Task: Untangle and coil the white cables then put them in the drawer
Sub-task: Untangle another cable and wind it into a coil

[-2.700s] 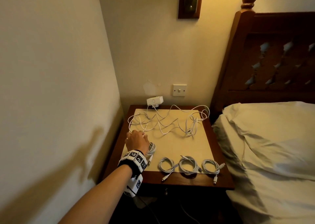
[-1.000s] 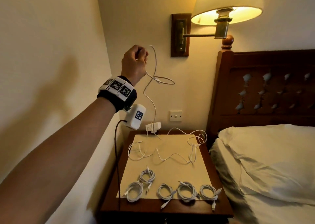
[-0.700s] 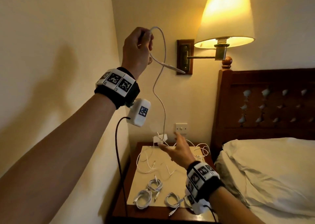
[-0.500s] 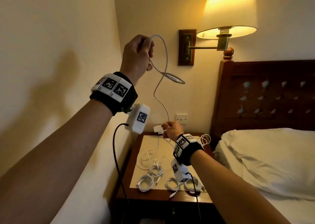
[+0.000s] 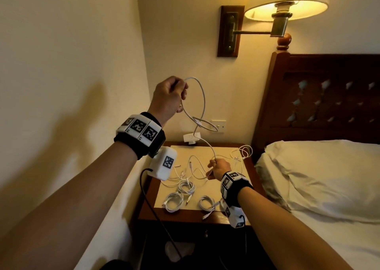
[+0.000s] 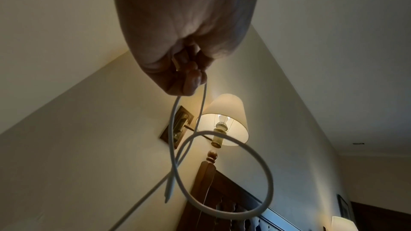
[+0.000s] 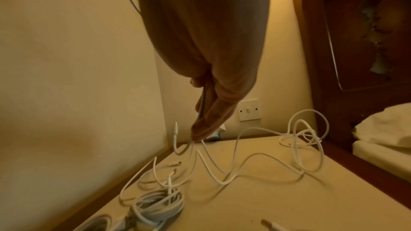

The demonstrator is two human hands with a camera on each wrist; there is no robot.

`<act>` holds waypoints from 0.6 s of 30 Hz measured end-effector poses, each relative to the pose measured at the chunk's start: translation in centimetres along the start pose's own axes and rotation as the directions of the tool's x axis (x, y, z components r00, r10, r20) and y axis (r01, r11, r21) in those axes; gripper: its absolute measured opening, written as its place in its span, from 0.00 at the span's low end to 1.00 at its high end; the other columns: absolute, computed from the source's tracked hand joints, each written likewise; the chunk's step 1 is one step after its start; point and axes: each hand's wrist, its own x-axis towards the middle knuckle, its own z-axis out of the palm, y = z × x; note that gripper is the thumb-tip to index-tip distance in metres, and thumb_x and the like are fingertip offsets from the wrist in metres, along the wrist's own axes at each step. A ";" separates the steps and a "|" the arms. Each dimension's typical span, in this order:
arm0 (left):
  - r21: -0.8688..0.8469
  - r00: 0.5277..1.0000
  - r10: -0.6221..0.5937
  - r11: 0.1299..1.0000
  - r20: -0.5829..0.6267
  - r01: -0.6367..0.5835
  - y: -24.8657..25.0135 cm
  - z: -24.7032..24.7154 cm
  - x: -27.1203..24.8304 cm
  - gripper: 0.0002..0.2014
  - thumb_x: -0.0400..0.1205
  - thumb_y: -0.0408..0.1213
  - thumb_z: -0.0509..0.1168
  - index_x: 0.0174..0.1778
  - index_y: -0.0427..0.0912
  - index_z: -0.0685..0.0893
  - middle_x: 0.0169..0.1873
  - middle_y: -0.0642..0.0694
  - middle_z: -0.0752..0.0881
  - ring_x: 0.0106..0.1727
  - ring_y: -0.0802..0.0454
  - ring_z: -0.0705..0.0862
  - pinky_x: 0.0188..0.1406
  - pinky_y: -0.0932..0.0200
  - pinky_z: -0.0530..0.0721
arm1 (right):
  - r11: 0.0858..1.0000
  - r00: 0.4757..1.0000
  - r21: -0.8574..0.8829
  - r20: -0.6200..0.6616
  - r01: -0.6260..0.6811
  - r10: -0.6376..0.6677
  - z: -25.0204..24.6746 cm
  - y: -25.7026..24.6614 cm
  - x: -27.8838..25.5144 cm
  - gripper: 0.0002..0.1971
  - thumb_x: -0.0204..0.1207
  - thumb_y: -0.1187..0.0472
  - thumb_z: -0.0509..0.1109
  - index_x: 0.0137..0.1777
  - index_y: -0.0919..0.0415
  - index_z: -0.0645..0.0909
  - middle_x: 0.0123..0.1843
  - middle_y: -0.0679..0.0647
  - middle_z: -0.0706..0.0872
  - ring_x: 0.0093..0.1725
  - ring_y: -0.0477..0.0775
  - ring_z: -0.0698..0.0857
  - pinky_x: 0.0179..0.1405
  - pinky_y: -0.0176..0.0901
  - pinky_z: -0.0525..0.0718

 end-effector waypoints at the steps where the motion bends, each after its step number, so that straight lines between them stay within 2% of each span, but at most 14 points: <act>1: 0.004 1.000 -0.012 1.000 0.005 0.012 -0.5 0.1 0.0 0.11 0.88 0.35 0.57 0.42 0.42 0.80 0.29 0.48 0.77 0.23 0.59 0.71 0.20 0.63 0.70 | 1.000 1.000 -0.013 -0.005 -0.014 0.014 0.1 0.2 0.1 0.14 0.87 0.66 0.55 0.49 0.71 0.81 0.46 0.66 0.86 0.17 0.53 0.84 0.14 0.38 0.81; 3: 0.027 0.999 -0.037 0.999 -0.006 0.038 -1.2 0.0 0.2 0.11 0.88 0.36 0.57 0.41 0.44 0.81 0.28 0.49 0.76 0.23 0.60 0.69 0.20 0.65 0.68 | 0.998 0.999 -0.057 0.005 0.041 -0.041 -0.1 0.3 0.2 0.16 0.88 0.65 0.54 0.45 0.69 0.81 0.41 0.64 0.86 0.15 0.50 0.83 0.13 0.36 0.79; 5: 0.074 0.999 -0.026 0.997 -0.047 0.030 -1.2 -0.6 0.5 0.12 0.88 0.36 0.57 0.40 0.44 0.81 0.26 0.51 0.74 0.22 0.62 0.68 0.20 0.67 0.67 | 0.978 0.985 -0.120 0.015 0.171 -0.170 -1.0 -0.2 -0.1 0.15 0.88 0.65 0.55 0.45 0.67 0.81 0.39 0.62 0.87 0.18 0.46 0.83 0.19 0.34 0.79; 7: 0.153 0.995 0.033 0.988 -0.090 -0.018 -0.9 -1.6 0.8 0.13 0.87 0.36 0.57 0.39 0.43 0.81 0.25 0.52 0.73 0.24 0.62 0.70 0.25 0.68 0.69 | 0.935 0.946 -0.156 0.005 0.319 -0.323 -2.8 -1.2 -0.3 0.16 0.88 0.63 0.56 0.41 0.63 0.80 0.33 0.59 0.87 0.22 0.45 0.84 0.24 0.32 0.80; 8: 0.206 0.992 0.066 0.978 -0.104 -0.043 -0.6 -2.3 1.0 0.13 0.87 0.36 0.57 0.38 0.43 0.81 0.25 0.51 0.73 0.26 0.59 0.70 0.29 0.65 0.70 | 0.909 0.919 -0.160 -0.021 0.385 -0.393 -3.8 -2.2 -0.7 0.16 0.88 0.61 0.57 0.40 0.61 0.79 0.29 0.56 0.86 0.24 0.46 0.84 0.26 0.33 0.79; 11: 0.313 0.984 0.094 0.949 -0.151 -0.043 0.6 -4.5 1.3 0.13 0.88 0.37 0.56 0.40 0.40 0.81 0.22 0.53 0.71 0.25 0.53 0.68 0.32 0.58 0.69 | 0.822 0.808 -0.132 -0.155 0.553 -0.568 -7.6 -6.1 -2.1 0.16 0.88 0.58 0.57 0.40 0.58 0.79 0.26 0.50 0.78 0.22 0.47 0.77 0.22 0.34 0.74; 13: 0.285 0.988 0.036 0.959 -0.152 0.009 2.0 -5.8 0.9 0.13 0.87 0.37 0.56 0.39 0.40 0.81 0.19 0.52 0.68 0.21 0.52 0.65 0.26 0.58 0.69 | 0.744 0.714 -0.158 -0.212 0.649 -0.667 -10.6 -9.7 -4.0 0.15 0.88 0.58 0.57 0.44 0.60 0.82 0.28 0.49 0.74 0.24 0.47 0.70 0.20 0.32 0.68; 15: 0.305 0.992 -0.028 0.950 -0.120 0.063 3.7 -6.5 -0.3 0.14 0.83 0.37 0.58 0.34 0.42 0.83 0.17 0.49 0.67 0.19 0.50 0.64 0.22 0.62 0.66 | 0.631 0.594 -0.235 -0.213 0.740 -0.776 -13.5 -13.5 -7.0 0.14 0.88 0.57 0.58 0.47 0.60 0.83 0.28 0.48 0.74 0.26 0.47 0.68 0.24 0.37 0.66; 16: 0.370 0.994 -0.052 0.925 -0.094 0.083 4.6 -6.7 -1.1 0.14 0.81 0.37 0.59 0.31 0.43 0.84 0.17 0.47 0.70 0.20 0.49 0.67 0.22 0.62 0.69 | 0.581 0.547 -0.276 -0.195 0.766 -0.814 -14.8 -15.3 -8.8 0.14 0.88 0.57 0.58 0.49 0.60 0.82 0.30 0.47 0.75 0.26 0.46 0.70 0.27 0.38 0.67; 18: 0.562 0.992 -0.109 0.817 -0.061 0.125 6.3 -6.9 -2.9 0.15 0.78 0.40 0.61 0.28 0.43 0.88 0.21 0.48 0.83 0.27 0.49 0.80 0.31 0.58 0.79 | 0.485 0.474 -0.371 -0.128 0.792 -0.871 -16.8 -18.4 -12.4 0.13 0.88 0.56 0.57 0.50 0.59 0.81 0.33 0.44 0.78 0.27 0.40 0.74 0.30 0.31 0.69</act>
